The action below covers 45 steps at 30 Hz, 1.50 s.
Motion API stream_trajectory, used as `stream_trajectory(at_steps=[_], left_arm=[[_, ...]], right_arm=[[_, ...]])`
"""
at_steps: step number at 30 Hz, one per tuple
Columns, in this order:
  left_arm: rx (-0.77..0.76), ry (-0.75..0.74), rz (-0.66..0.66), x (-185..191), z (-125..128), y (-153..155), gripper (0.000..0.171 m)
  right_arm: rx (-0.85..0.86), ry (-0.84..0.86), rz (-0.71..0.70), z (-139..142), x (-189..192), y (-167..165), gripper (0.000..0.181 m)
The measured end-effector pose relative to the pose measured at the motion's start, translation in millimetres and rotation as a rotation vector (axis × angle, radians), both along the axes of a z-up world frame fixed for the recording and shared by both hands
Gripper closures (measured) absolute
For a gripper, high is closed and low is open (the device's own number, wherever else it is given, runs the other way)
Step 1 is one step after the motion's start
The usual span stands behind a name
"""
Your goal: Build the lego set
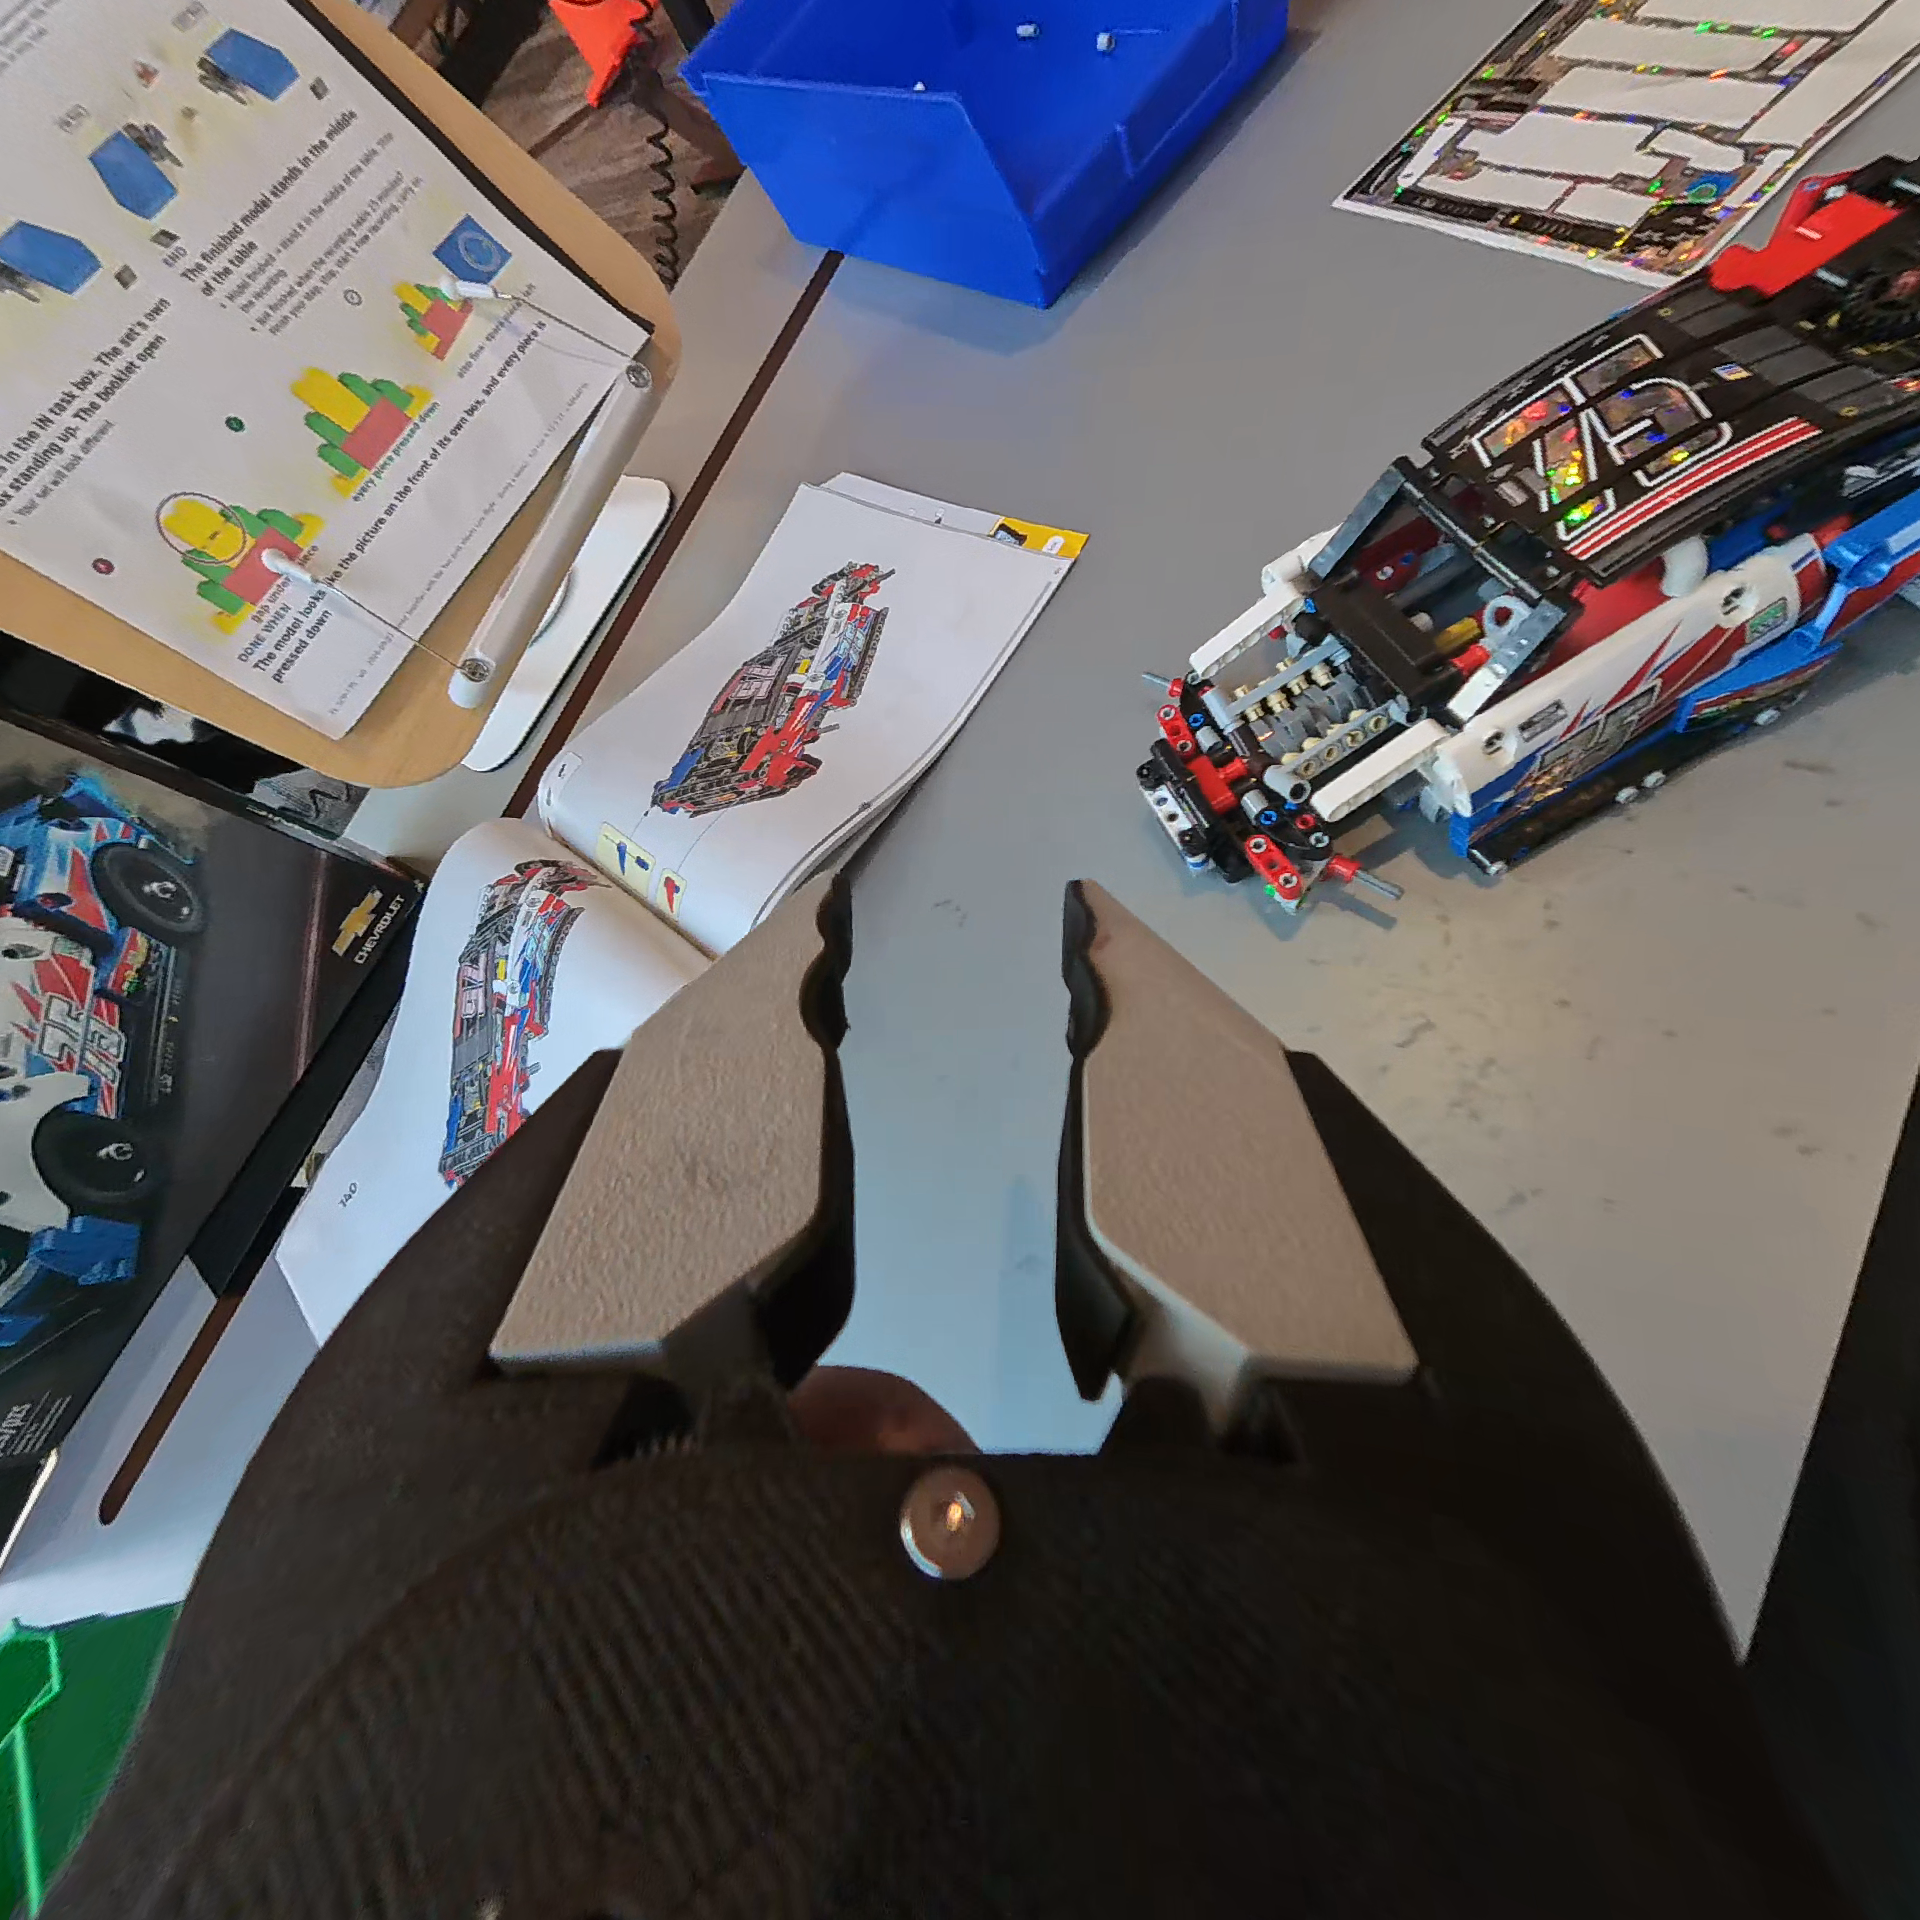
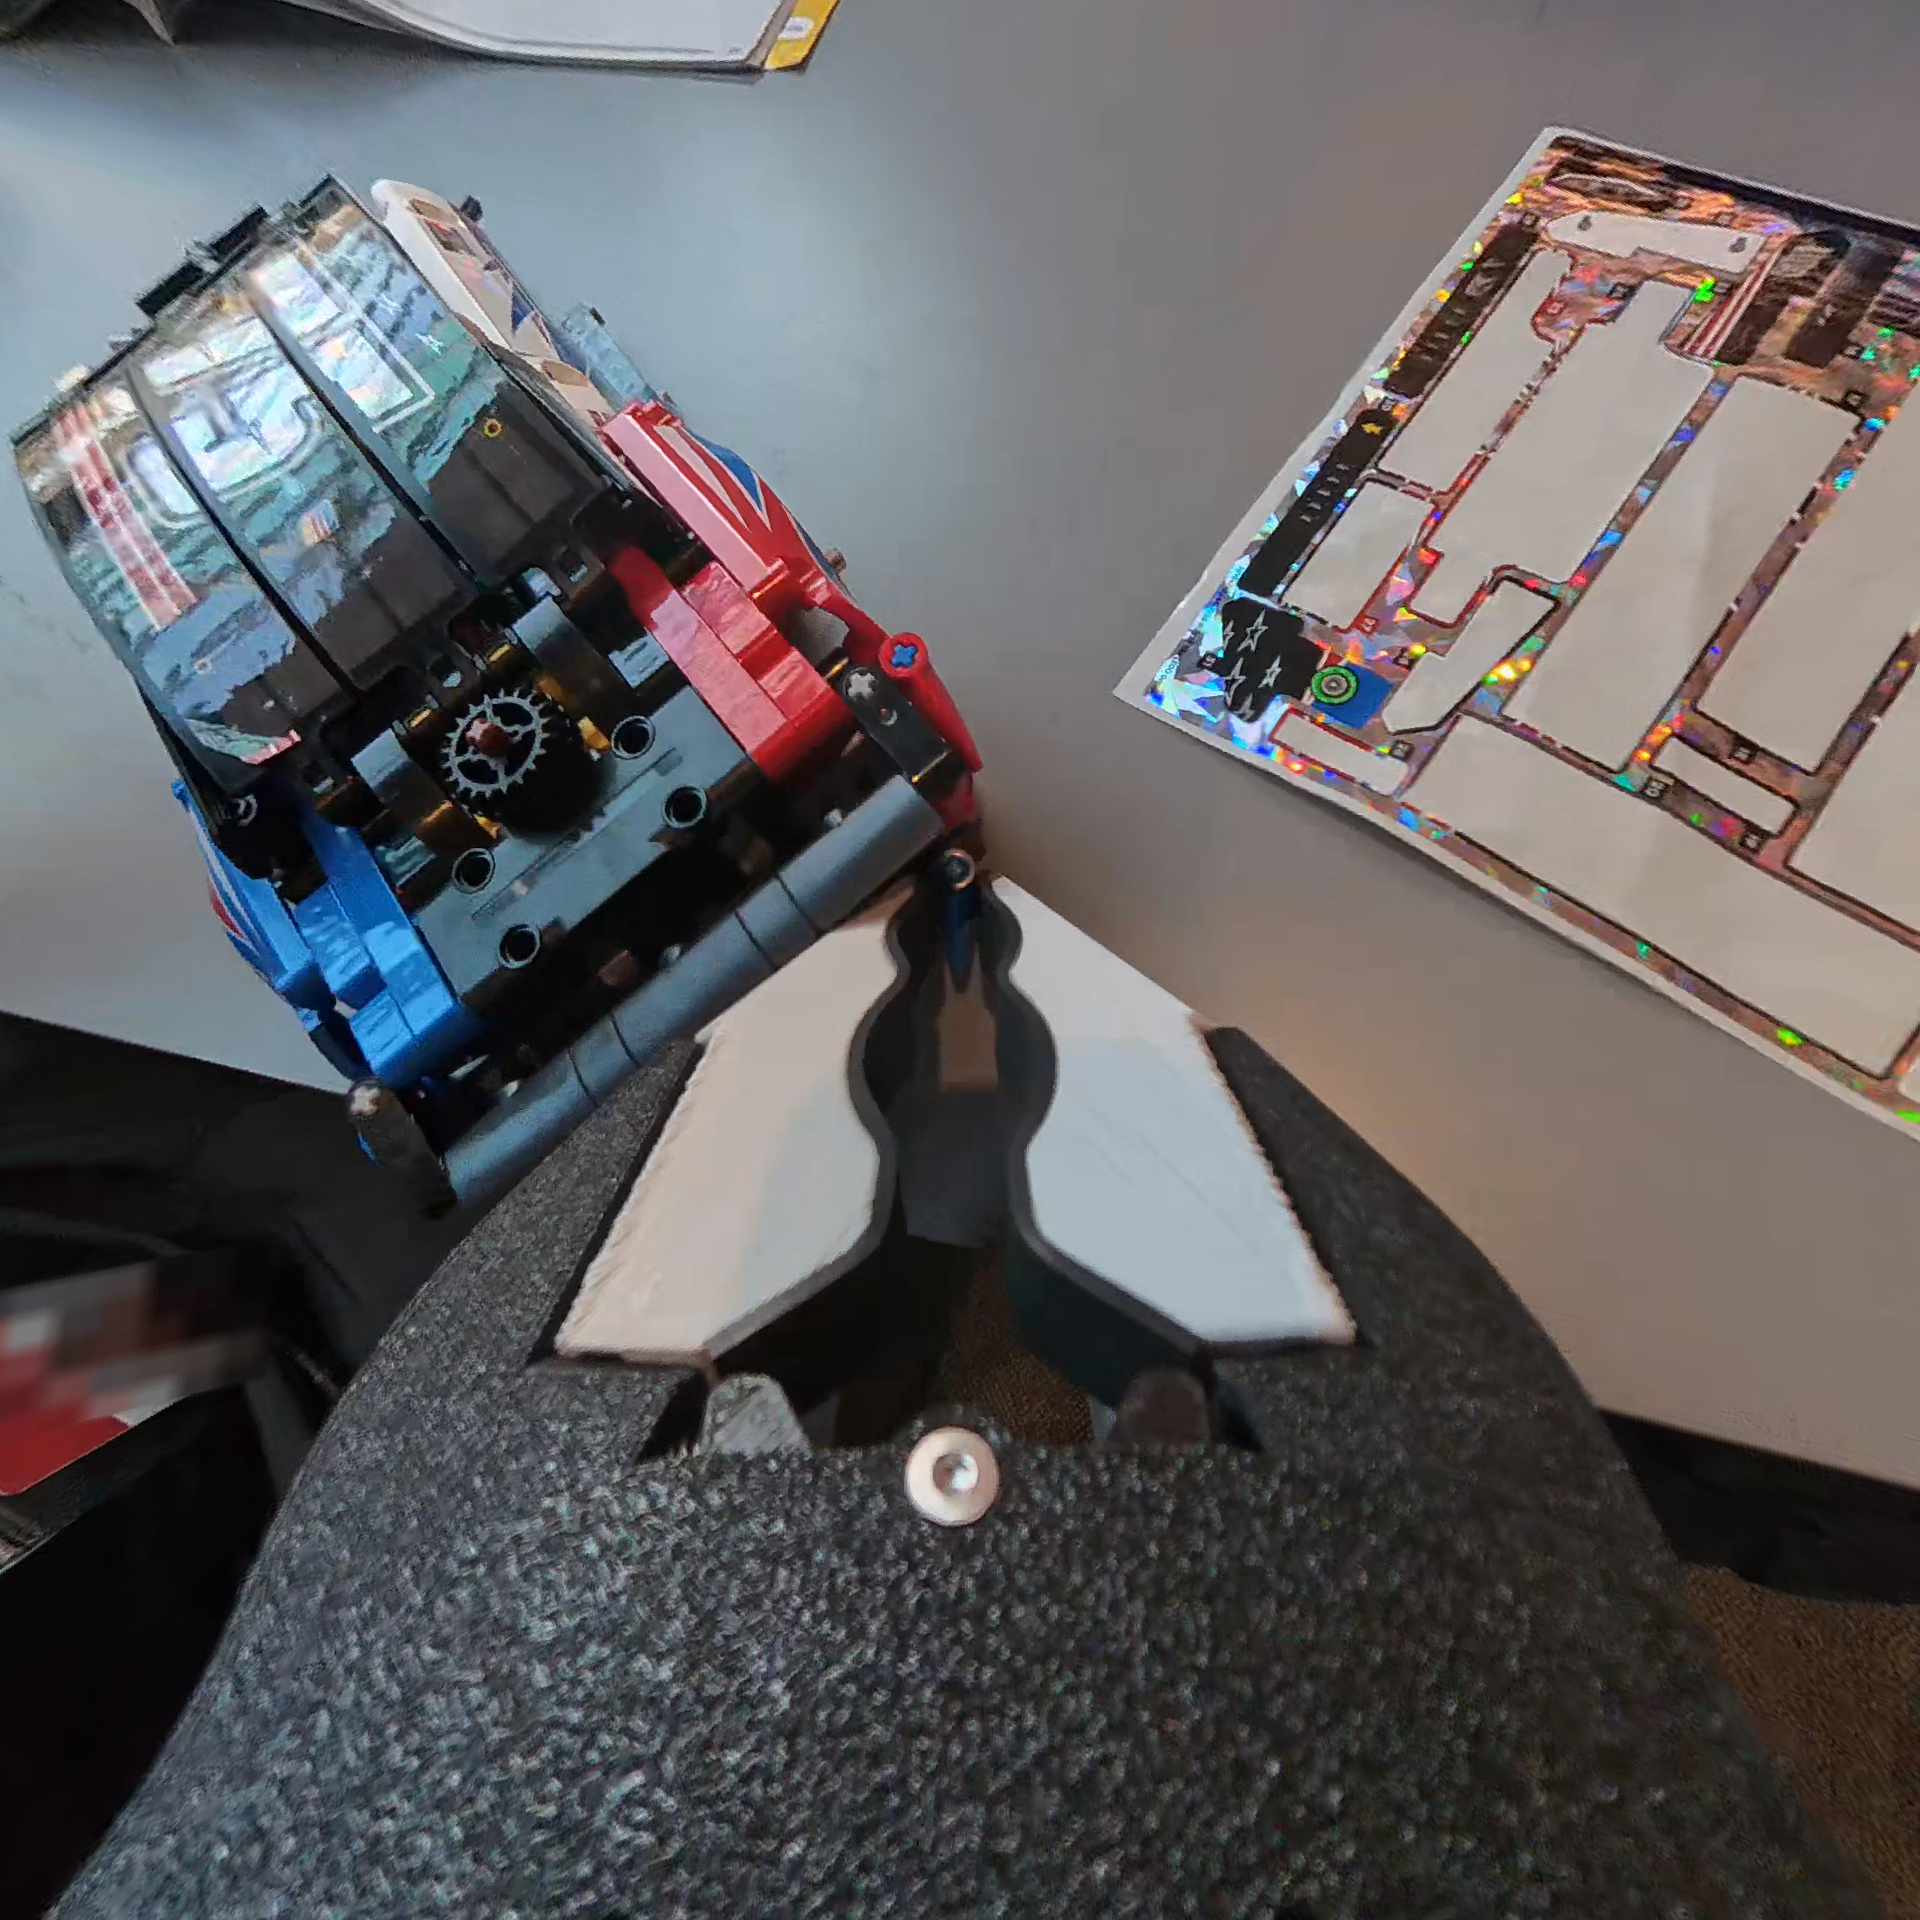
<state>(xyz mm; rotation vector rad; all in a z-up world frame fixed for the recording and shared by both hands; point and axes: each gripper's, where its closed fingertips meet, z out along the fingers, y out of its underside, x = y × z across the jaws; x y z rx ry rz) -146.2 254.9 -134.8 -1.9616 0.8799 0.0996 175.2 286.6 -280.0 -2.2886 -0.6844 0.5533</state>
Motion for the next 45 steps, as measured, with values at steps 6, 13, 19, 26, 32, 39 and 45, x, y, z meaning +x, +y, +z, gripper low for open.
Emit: stream_trajectory(at_steps=[6, 13, 19, 26, 32, 39, 45], left_arm=[[0.014, -0.026, 0.018, -9, 6, 1, 0.135], [0.015, -0.01, 0.027, -13, 4, 3, 0.135], [0.033, -0.034, -0.018, -7, 9, -1, 0.133], [0.087, -0.091, -0.334, 125, -23, -24, 0.141], [0.279, 0.055, -0.466, 207, -40, -44, 0.142], [0.34, -0.093, -0.508, 222, -19, -56, 0.154], [0.32, -0.104, -0.522, 222, -19, -61, 0.163]], right_arm=[[-0.011, -0.021, 0.035, -3, -22, 12, 0.176], [0.004, -0.058, 0.117, -5, -61, 38, 0.176], [0.083, 0.044, 0.048, 13, -51, 54, 0.175], [0.144, 0.409, 0.284, 95, -60, -18, 0.176], [0.041, 0.684, 0.401, 135, -82, -72, 0.175], [-0.098, 0.812, 0.467, 137, -102, -100, 0.175], [-0.128, 0.832, 0.473, 133, -111, -103, 0.175]])
